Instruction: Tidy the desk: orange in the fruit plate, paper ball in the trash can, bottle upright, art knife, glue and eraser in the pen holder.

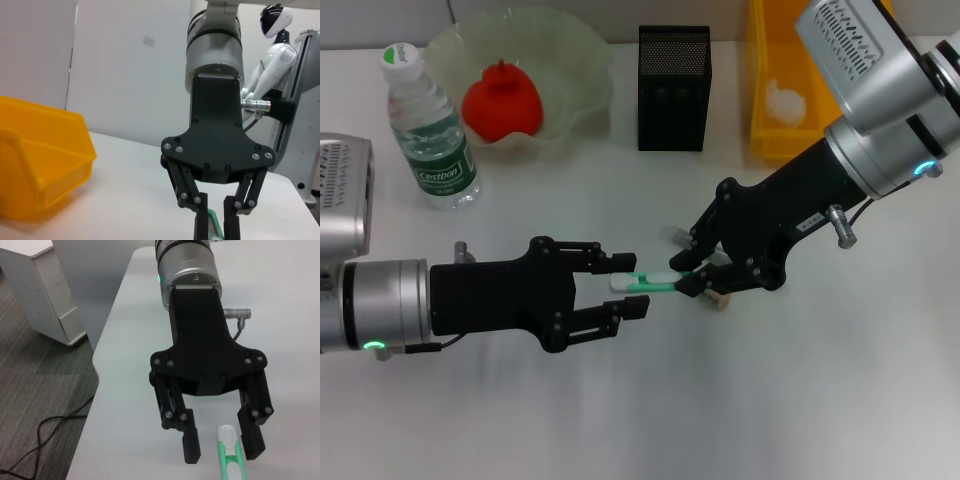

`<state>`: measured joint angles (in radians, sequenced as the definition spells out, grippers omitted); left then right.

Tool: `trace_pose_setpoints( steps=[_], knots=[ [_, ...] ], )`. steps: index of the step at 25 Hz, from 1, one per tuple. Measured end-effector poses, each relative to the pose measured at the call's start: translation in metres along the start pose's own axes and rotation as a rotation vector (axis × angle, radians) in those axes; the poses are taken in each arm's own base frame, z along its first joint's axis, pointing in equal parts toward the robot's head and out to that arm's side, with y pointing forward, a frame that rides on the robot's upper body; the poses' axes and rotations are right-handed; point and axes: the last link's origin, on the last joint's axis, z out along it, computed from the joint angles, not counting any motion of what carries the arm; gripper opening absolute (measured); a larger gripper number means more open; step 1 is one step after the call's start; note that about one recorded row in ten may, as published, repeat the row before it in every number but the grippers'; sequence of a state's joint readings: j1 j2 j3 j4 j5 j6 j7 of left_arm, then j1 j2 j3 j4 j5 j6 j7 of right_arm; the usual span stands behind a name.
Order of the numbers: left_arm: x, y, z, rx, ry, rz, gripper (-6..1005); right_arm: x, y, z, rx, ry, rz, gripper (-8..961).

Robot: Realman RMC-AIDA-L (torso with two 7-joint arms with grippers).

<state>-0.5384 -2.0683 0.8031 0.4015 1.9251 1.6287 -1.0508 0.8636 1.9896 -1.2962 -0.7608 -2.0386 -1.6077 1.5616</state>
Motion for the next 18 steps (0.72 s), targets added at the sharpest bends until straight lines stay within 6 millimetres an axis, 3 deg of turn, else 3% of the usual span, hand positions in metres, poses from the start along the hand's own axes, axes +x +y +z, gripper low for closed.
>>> trace_pose_setpoints(
  steps=[13,18],
  knots=[
    [-0.0005,-0.0023,0.0013,0.013,-0.007,0.017,480,-0.0011,-0.0004,-0.0004,0.0,-0.001,-0.002,169],
    [-0.0004,-0.0024,0.002,0.013,-0.007,0.018,363,-0.0015,-0.0006,-0.0004,0.0,0.0,-0.003,169]
  ],
)
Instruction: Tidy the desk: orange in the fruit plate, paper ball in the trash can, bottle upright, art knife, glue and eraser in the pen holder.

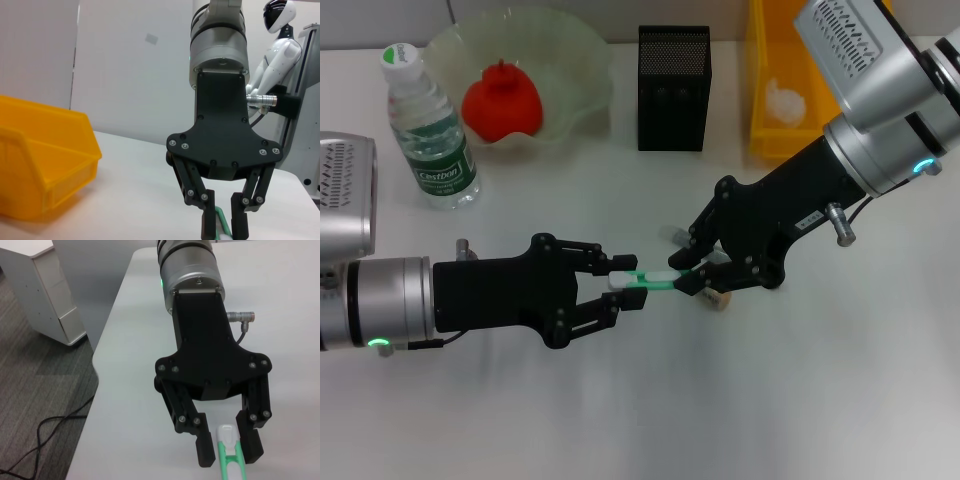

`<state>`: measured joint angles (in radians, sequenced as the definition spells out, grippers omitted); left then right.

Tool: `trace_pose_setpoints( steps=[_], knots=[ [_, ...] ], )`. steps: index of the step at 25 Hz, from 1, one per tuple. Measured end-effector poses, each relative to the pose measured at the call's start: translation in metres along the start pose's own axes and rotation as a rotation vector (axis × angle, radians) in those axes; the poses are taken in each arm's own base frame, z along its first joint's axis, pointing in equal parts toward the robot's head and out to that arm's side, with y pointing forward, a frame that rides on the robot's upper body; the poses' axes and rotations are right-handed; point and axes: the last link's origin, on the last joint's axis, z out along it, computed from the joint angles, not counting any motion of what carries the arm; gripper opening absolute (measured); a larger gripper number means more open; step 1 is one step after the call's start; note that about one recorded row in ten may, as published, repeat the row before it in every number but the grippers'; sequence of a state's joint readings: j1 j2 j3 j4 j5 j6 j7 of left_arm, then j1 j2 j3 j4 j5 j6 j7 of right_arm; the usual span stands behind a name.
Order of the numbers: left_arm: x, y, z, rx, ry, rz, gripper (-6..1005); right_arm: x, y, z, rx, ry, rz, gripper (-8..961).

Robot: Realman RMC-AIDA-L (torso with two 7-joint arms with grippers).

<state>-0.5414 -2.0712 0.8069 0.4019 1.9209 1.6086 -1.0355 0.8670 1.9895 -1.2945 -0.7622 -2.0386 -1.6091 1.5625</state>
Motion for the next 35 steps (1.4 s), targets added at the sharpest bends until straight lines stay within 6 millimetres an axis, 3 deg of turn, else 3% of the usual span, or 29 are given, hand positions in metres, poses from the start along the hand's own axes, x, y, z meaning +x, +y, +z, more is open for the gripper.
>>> trace_pose_setpoints(
  steps=[14,19,35],
  knots=[
    [0.001,-0.0005,0.0025,-0.005,0.003,0.024,336,0.0005,0.0,0.0,0.002,-0.001,0.001,169],
    [0.001,-0.0006,0.0025,-0.004,0.003,0.023,205,0.0004,-0.0001,0.0,0.003,-0.002,0.001,168],
    [0.0051,-0.0038,0.0052,-0.009,0.0,0.023,204,-0.0019,-0.001,-0.0003,0.009,-0.019,0.012,194]
  ],
)
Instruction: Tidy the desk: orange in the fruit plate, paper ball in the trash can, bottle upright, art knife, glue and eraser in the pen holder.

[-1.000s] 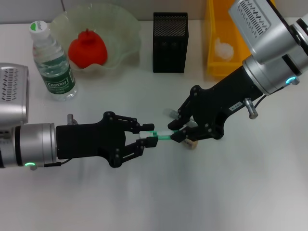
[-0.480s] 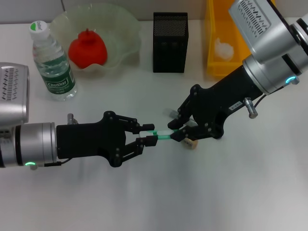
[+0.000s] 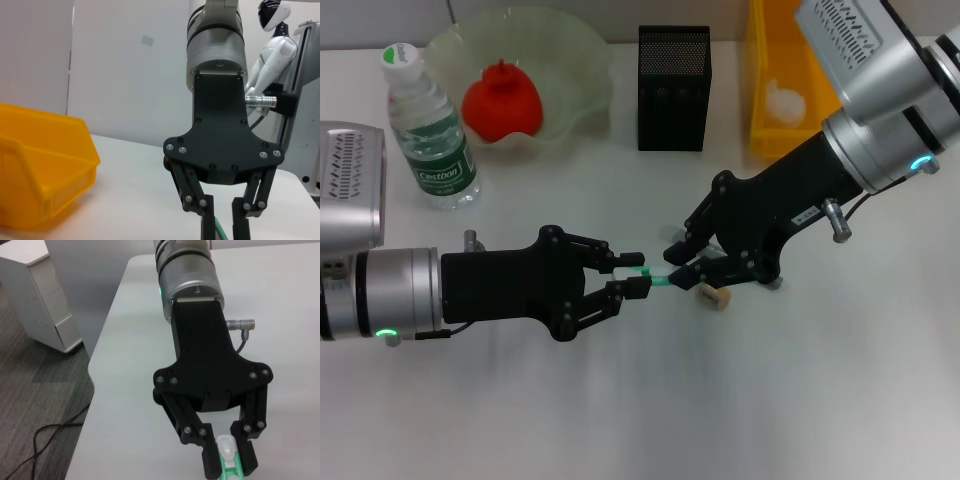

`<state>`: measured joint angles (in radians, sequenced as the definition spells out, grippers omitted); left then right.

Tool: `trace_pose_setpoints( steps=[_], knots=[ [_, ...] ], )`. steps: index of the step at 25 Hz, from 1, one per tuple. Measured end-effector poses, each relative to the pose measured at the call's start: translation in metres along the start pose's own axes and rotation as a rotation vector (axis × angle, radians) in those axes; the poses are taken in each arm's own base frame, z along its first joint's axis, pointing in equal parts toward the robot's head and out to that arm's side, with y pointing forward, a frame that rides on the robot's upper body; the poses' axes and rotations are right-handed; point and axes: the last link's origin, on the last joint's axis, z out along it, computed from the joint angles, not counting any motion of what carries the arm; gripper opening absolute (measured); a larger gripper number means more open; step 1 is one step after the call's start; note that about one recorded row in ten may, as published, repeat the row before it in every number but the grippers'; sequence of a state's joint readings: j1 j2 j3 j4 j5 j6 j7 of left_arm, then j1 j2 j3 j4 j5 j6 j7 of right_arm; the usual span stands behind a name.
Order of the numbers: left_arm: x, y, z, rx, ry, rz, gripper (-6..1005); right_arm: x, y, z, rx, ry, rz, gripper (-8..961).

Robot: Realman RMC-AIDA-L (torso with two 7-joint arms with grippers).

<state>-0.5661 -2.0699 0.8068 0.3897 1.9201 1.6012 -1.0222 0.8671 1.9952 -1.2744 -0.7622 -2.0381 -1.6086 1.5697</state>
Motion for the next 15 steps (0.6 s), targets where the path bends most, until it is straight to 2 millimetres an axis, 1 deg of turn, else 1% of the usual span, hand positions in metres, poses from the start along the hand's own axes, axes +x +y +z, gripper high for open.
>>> trace_pose_setpoints(
  steps=[9,13,15],
  knots=[
    [0.0,-0.001,-0.001,0.002,-0.002,-0.013,205,-0.001,-0.002,-0.003,0.016,-0.003,0.012,212],
    [0.0,-0.001,-0.002,0.003,-0.002,-0.018,205,-0.002,-0.003,-0.008,0.034,-0.023,0.013,392],
    [0.001,-0.001,-0.002,0.003,0.0,-0.019,205,-0.002,-0.003,-0.015,0.051,-0.051,0.016,475]
  ],
)
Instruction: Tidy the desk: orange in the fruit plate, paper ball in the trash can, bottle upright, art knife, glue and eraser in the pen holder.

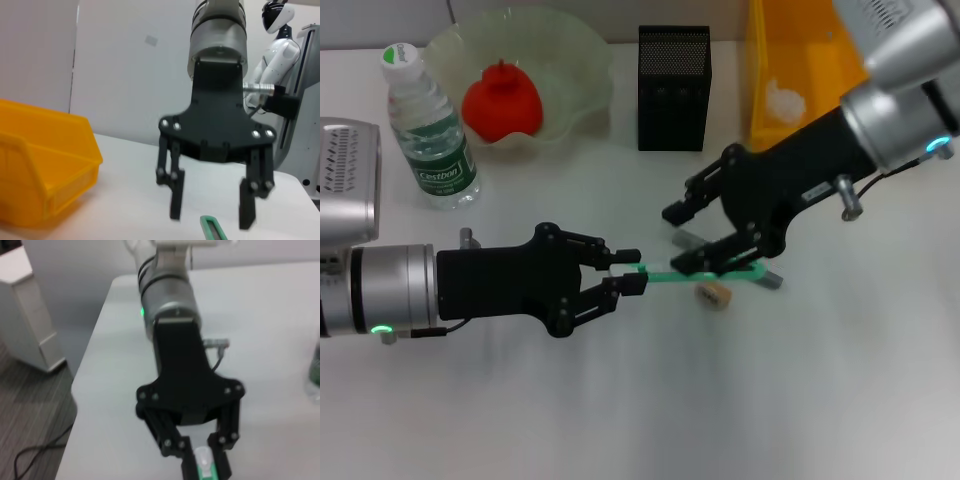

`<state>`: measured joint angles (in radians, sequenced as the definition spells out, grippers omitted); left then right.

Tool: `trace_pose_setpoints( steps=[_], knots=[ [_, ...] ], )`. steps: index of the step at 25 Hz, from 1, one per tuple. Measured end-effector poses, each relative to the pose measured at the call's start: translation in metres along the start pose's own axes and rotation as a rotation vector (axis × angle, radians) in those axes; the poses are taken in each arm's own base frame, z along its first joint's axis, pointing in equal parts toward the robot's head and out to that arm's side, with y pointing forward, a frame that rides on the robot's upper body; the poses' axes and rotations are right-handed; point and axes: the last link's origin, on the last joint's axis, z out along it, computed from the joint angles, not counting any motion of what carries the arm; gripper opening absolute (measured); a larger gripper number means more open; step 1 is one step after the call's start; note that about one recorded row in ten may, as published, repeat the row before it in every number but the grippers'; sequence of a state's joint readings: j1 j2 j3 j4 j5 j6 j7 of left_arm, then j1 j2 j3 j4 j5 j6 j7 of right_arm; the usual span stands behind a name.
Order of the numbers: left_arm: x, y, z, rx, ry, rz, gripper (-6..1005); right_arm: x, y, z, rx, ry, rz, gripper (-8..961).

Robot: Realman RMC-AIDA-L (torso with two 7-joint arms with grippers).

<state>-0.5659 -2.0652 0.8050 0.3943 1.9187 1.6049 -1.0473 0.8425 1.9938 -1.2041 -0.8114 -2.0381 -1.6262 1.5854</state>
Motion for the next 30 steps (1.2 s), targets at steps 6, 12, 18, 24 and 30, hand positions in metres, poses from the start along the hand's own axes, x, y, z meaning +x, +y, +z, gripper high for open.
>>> trace_pose_setpoints(
  steps=[6,12,18,24,30],
  knots=[
    [0.008,-0.004,-0.007,0.014,0.026,0.018,206,0.006,0.005,-0.032,0.071,-0.147,0.043,572],
    [0.015,-0.01,-0.012,0.033,0.03,0.009,206,0.038,0.015,-0.053,0.192,-0.308,0.146,604],
    [0.025,-0.014,-0.019,0.033,0.023,-0.002,206,0.079,0.039,-0.046,0.223,-0.376,0.24,636],
    [0.056,-0.028,-0.024,0.04,0.0,0.023,207,0.118,0.06,-0.029,0.28,-0.412,0.294,684],
    [0.103,-0.049,-0.026,0.058,-0.048,0.065,207,0.14,0.07,-0.007,0.363,-0.461,0.297,789]
  ],
)
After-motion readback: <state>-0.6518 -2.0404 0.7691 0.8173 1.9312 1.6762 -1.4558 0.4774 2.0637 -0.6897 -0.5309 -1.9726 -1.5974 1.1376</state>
